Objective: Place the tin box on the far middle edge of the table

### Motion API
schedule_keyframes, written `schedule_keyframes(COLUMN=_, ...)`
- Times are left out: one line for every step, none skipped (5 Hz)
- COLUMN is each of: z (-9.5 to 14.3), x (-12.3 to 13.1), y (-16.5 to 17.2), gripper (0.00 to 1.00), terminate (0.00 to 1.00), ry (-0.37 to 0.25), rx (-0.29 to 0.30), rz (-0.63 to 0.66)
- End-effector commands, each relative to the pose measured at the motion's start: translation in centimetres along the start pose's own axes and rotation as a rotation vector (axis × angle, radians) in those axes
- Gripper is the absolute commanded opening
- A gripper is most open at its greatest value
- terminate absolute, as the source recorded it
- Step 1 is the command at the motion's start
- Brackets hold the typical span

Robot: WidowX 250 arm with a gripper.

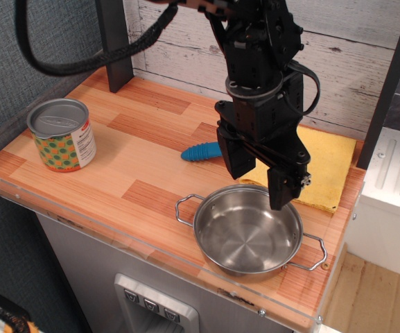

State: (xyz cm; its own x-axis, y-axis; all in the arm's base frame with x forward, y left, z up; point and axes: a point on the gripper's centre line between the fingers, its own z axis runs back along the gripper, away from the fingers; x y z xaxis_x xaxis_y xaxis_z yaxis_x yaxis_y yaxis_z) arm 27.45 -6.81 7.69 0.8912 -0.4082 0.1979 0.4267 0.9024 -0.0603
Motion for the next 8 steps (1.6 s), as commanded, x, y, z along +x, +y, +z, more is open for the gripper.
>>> schedule_keyframes(z=0.0, x=0.0, y=0.0, gripper=1.0, terminate=0.0, ry=0.0, rx=0.0, rz=0.0)
schedule_keyframes(z=0.5, x=-1.8, y=2.7, gripper=1.0, terminate=0.0, ry=0.003, rx=0.012, rz=0.133)
schedule_keyframes(z=1.8, x=-3.8, y=5.0, gripper=1.0, terminate=0.0, ry=0.014, rx=0.086, rz=0.205)
schedule_keyframes(z=4.0, x=-6.2, y=7.2, gripper=1.0, terminate=0.0, ry=-0.004, rx=0.099, rz=0.262)
schedule_keyframes(z=4.7, x=-8.7, y=10.1, gripper=1.0, terminate=0.0, ry=0.074, rx=0.102, rz=0.266)
schedule_keyframes(z=4.9, x=-10.6, y=12.2, gripper=1.0, terminate=0.0, ry=0.12, rx=0.124, rz=0.269)
schedule_keyframes(z=5.8, x=-12.5, y=14.2, gripper=1.0, terminate=0.0, ry=0.177, rx=0.148, rz=0.314)
schedule_keyframes(z=5.4, x=-15.2, y=16.6, gripper=1.0, terminate=0.0, ry=0.243, rx=0.154, rz=0.399)
